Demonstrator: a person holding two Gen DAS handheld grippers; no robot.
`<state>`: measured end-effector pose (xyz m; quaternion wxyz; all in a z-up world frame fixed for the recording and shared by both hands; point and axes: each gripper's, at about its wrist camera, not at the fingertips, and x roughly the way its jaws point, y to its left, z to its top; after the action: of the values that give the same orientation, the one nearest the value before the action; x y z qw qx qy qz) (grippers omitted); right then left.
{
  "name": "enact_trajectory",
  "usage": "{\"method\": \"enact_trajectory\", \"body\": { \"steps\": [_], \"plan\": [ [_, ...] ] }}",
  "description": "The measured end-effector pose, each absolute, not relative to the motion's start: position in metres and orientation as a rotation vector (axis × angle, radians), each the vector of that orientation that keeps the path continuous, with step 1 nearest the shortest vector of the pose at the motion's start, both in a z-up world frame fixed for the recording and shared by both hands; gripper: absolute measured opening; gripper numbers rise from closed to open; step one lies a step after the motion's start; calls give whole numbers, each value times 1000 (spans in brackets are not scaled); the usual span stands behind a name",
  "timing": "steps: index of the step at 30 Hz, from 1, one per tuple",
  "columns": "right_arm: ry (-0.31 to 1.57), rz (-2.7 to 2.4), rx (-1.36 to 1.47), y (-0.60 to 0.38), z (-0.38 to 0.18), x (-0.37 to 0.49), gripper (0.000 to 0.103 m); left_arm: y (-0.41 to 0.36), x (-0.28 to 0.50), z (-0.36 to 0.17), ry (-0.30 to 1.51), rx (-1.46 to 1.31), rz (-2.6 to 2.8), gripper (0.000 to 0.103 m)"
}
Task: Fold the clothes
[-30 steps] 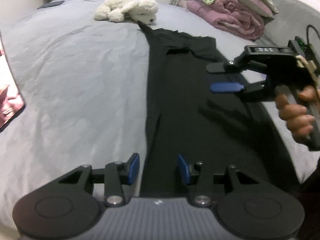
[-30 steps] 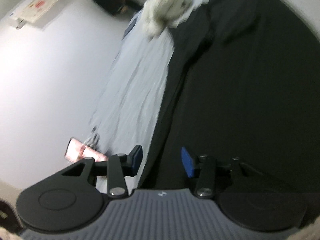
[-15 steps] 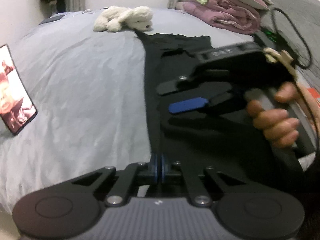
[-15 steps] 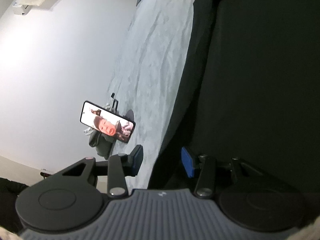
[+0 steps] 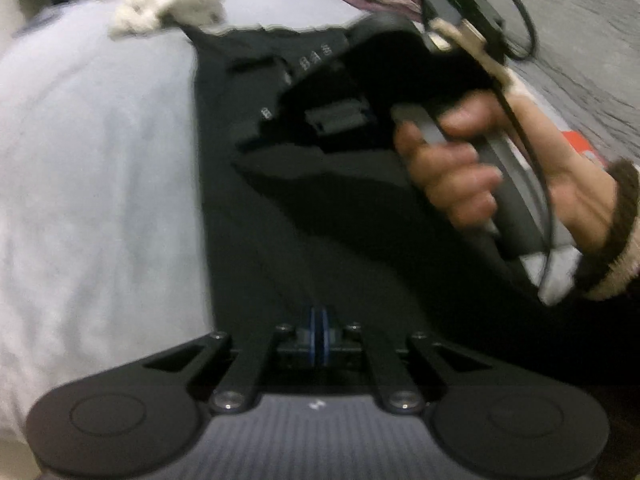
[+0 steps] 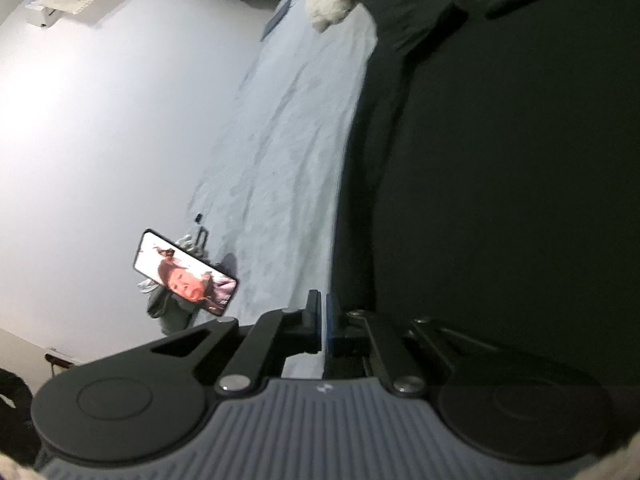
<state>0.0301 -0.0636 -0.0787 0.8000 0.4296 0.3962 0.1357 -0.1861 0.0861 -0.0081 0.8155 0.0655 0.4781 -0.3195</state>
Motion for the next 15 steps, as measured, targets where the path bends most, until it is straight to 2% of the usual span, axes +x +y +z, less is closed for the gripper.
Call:
{"method": "enact_trajectory", "body": {
  "steps": [4,5,6,8,10,12,13,14,15],
  "plan": [
    [886,232,908,-72,-83,26,4,84,-201,-17,1074,144,-743,4],
    [890,232,908,-73,-83,25,7,87,-205,-17,1076,138,-752,4],
    [897,234,910,-74,-83,24,14,92,-208,-14,1073,127,-754,5],
    [915,254,916,-74,-84,21,15,103,-213,-9,1067,105,-757,5],
    [940,280,919,-74,-84,19,21,115,-218,-1,1045,89,-743,8],
    [954,313,913,-72,-84,15,55,126,-219,7,1017,71,-715,22],
    [959,330,906,-69,-83,12,56,131,-218,11,1003,64,-699,28],
    [969,347,894,-65,-82,10,56,135,-217,14,988,58,-684,42],
    [985,361,882,-61,-82,8,56,137,-215,17,973,52,-668,49]
  ]
}}
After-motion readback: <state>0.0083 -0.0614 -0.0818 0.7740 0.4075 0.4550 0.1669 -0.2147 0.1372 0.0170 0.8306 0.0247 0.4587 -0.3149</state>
